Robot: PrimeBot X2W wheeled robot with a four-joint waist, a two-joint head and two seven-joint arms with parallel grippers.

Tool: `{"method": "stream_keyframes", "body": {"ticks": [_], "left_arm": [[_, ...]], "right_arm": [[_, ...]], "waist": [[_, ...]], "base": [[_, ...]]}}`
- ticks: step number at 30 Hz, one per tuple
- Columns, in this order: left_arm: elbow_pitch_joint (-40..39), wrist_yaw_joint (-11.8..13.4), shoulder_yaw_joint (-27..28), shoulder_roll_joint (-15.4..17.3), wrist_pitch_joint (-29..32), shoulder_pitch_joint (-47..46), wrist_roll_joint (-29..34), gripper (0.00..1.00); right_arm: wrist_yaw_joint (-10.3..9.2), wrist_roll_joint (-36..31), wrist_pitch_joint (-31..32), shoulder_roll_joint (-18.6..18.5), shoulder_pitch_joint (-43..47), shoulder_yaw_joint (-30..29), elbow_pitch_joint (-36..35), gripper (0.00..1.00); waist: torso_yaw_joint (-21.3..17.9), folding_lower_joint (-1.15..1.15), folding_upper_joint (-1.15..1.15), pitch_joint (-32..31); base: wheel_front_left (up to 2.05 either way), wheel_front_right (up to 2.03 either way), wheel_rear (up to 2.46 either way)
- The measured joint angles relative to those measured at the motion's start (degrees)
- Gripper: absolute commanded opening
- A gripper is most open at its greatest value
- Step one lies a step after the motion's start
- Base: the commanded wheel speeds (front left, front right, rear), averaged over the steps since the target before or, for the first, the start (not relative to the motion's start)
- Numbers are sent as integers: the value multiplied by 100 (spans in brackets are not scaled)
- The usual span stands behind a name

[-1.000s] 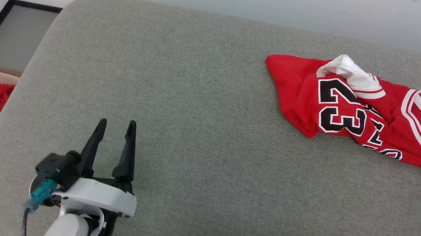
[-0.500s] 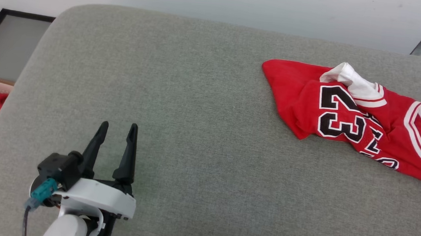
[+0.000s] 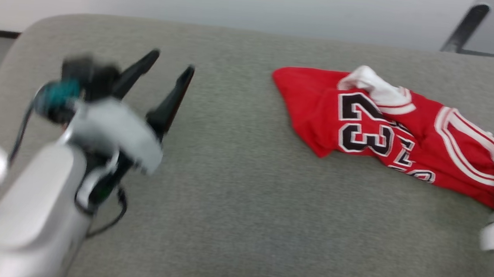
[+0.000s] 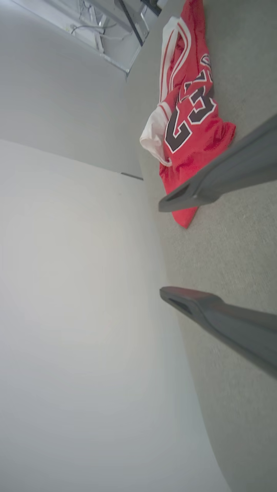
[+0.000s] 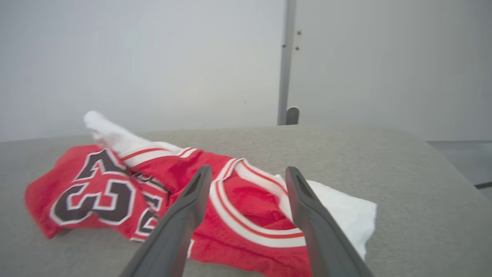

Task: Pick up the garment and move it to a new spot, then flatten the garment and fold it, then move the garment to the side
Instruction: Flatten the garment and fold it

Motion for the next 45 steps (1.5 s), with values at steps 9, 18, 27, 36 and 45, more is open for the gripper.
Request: {"method": "stream_keyframes", "body": {"ticks": [9,18,27,36,45], "left_arm": [[1663,-133,-1122,-23,2100,-2336,-1405,100],[2670,-136,-2373,-266,3552,-3641,-2498,100],[3304,-143,-2986,-237,3665,-4334,-2866,100],[3270,-143,-3389,-347,3616,-4567,-3543,100],[3058,-143,-3755,-319,3283,-4668,-3982,0]], "right_arm": [[2,225,-668,301,132,1795,-203,100],[2,297,-1152,501,-118,2394,272,100],[2,502,-1583,669,-409,2792,751,100],[2,563,-1785,717,-598,2900,1158,100],[2,575,-1811,725,-755,2980,1252,100]], "waist": [[-689,0,0,185],[-1448,0,0,594],[-2086,0,0,1136],[-2473,0,0,1490],[-2459,0,0,1475]], "base": [[0,0,0],[0,0,0],[0,0,0],[0,0,0],[0,0,0]]}}
